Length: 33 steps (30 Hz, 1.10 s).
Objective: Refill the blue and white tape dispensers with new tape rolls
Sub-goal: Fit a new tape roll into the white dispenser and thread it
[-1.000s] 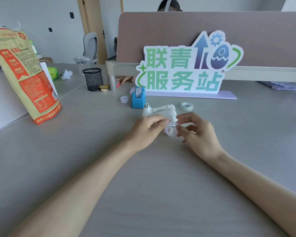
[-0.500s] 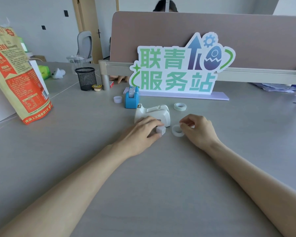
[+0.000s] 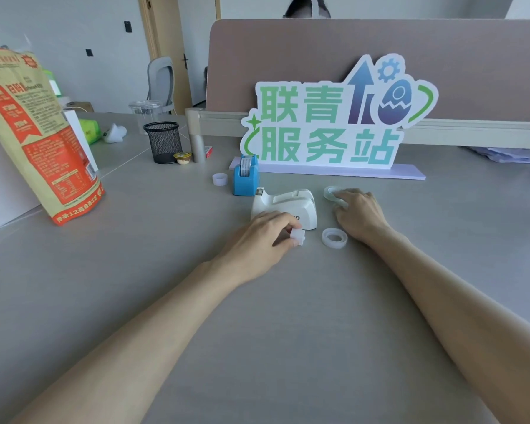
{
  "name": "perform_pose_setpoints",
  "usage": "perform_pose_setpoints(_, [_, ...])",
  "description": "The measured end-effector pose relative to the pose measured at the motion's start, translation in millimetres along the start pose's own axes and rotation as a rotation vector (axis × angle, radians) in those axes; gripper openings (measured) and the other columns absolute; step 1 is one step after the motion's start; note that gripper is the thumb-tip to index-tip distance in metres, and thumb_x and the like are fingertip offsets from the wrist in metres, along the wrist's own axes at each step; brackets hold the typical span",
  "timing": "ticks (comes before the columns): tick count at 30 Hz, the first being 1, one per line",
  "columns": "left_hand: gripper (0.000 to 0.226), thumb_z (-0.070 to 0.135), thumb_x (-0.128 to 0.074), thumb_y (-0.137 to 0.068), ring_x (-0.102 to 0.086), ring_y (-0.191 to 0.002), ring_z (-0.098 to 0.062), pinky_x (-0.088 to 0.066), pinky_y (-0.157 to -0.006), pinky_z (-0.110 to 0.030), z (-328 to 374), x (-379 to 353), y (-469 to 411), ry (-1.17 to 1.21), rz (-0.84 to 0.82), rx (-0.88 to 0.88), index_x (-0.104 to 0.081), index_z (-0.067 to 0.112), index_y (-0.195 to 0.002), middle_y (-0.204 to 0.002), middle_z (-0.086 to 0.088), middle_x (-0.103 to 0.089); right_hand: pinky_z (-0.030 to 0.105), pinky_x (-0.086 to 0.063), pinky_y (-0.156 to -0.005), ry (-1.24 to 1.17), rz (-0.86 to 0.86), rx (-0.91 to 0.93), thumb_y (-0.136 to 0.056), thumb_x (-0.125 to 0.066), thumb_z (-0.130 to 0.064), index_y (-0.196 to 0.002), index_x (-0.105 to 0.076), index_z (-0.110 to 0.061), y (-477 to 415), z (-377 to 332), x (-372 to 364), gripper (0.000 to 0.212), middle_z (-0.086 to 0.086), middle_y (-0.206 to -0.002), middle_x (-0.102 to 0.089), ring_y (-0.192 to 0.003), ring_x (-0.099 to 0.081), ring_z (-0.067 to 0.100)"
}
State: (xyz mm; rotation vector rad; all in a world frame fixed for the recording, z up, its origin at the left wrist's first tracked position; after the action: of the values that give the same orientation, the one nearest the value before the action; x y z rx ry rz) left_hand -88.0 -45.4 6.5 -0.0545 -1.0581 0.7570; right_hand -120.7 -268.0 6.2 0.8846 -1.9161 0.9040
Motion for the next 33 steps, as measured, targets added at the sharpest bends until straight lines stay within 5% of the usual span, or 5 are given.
perform_pose_setpoints(8, [0.027, 0.025, -0.062, -0.088, -0.056, -0.103, -0.016, -0.052, -0.086, -0.041, 3.0, -0.3, 0.2, -0.026, -0.001, -0.001, -0.060, 0.022, -0.114, -0.101, 0.015, -0.052, 0.043, -0.038, -0.105, -0.021, 0.039, 0.011, -0.095, -0.053, -0.024, -0.122, -0.061, -0.010, 37.8, 8.0, 16.2, 0.031, 0.015, -0.129, -0.048, -0.126, -0.042, 0.036])
perform_pose_setpoints(17, [0.017, 0.032, -0.067, -0.085, -0.052, -0.066, -0.005, -0.042, -0.063, -0.015, 14.8, 8.1, 7.1, 0.130, 0.035, 0.060, -0.062, 0.024, -0.099, -0.090, 0.021, -0.063, 0.009, -0.043, -0.070, -0.523, 0.183, 0.113, -0.093, -0.059, -0.026, -0.091, -0.063, -0.019, 106.9, -24.0, 45.1, 0.008, -0.003, -0.103, -0.061, -0.089, -0.061, 0.010])
perform_pose_setpoints(20, [0.018, 0.031, -0.069, -0.084, -0.054, -0.067, -0.002, -0.041, -0.064, -0.009, 22.2, 9.1, 6.2, 0.304, 0.109, 0.121, -0.061, 0.019, -0.096, -0.096, 0.011, -0.067, 0.024, -0.053, -0.079, -0.727, 0.059, 0.084, -0.094, -0.057, -0.028, -0.089, -0.061, -0.024, 117.2, -44.2, 38.1, 0.007, -0.003, -0.097, -0.067, -0.090, -0.067, 0.015])
perform_pose_setpoints(24, [0.017, 0.025, -0.070, -0.082, -0.060, -0.076, -0.019, -0.049, -0.074, -0.027, 24.3, 6.2, 4.7, 0.451, 0.125, 0.177, -0.057, 0.020, -0.091, -0.094, 0.007, -0.072, 0.023, -0.058, -0.076, -0.875, -0.040, 0.066, -0.096, -0.055, -0.024, -0.103, -0.062, -0.009, 119.9, -52.0, 31.2, 0.018, 0.005, -0.102, -0.069, -0.095, -0.067, 0.015])
perform_pose_setpoints(33, [0.029, 0.022, -0.067, -0.087, -0.054, -0.072, -0.004, -0.040, -0.068, -0.007, 34.9, 10.9, 7.3, 0.350, 0.207, 0.056, -0.062, 0.019, -0.116, -0.097, 0.013, -0.064, 0.031, -0.059, -0.083, -1.088, -0.165, -0.031, -0.099, -0.050, -0.020, -0.110, -0.062, -0.003, 120.4, -48.1, 27.0, 0.024, 0.011, -0.110, -0.071, -0.096, -0.073, 0.016])
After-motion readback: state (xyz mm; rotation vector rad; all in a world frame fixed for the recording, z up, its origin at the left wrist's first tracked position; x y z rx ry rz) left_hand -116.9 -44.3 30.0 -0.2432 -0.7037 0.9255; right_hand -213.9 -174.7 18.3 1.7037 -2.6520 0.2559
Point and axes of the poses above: each hand's wrist, its own y-axis away from the middle knuckle, its own x-axis out of the back of the hand, z = x × y, the point moved 3 cm from there along -y, towards the middle knuckle
